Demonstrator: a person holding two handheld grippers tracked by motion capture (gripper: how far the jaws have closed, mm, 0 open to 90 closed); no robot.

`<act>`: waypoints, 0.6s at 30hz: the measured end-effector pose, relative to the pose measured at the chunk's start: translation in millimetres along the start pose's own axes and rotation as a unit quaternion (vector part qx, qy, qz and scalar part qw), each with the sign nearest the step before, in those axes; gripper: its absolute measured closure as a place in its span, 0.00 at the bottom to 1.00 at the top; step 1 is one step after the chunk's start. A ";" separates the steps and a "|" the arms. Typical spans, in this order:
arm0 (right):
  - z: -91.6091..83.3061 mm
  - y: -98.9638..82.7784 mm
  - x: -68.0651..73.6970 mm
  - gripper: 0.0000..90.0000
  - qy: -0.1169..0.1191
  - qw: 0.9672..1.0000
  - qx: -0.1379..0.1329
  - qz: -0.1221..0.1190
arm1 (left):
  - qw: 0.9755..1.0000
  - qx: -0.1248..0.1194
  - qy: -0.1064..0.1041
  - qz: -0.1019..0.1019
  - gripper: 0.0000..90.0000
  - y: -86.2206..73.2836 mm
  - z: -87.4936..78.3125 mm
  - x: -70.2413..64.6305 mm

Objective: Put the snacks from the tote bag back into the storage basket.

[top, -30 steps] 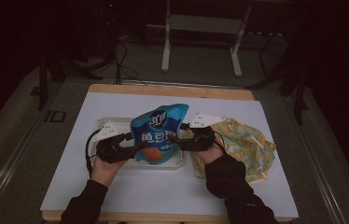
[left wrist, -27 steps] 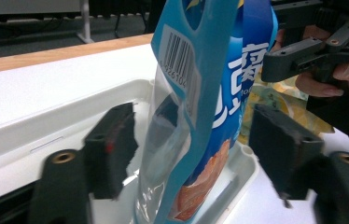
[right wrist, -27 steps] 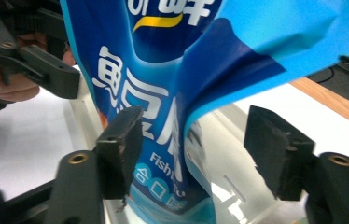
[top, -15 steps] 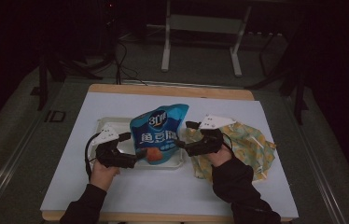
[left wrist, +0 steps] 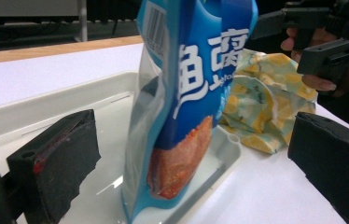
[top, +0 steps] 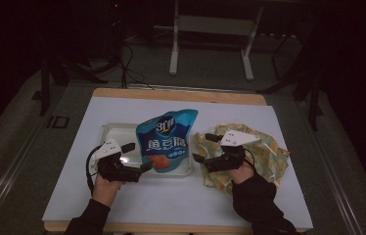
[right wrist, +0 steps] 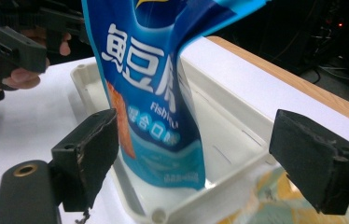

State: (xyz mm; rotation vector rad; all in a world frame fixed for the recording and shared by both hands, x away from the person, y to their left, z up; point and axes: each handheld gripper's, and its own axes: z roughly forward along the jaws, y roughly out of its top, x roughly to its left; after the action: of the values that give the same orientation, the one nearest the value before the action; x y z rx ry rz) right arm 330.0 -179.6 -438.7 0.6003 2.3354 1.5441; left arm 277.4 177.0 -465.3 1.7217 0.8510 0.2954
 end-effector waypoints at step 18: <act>-47.6 -32.4 3.2 0.17 -0.029 0.999 -0.006 0.018 | 1.000 0.024 -0.009 0.014 0.03 -27.8 -4.2 -15.3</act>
State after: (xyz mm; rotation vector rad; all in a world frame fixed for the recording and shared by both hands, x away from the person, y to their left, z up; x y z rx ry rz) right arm 299.9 -227.5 -449.9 0.6783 2.2822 1.5352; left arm 253.4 172.7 -486.0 1.7786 0.8286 0.2803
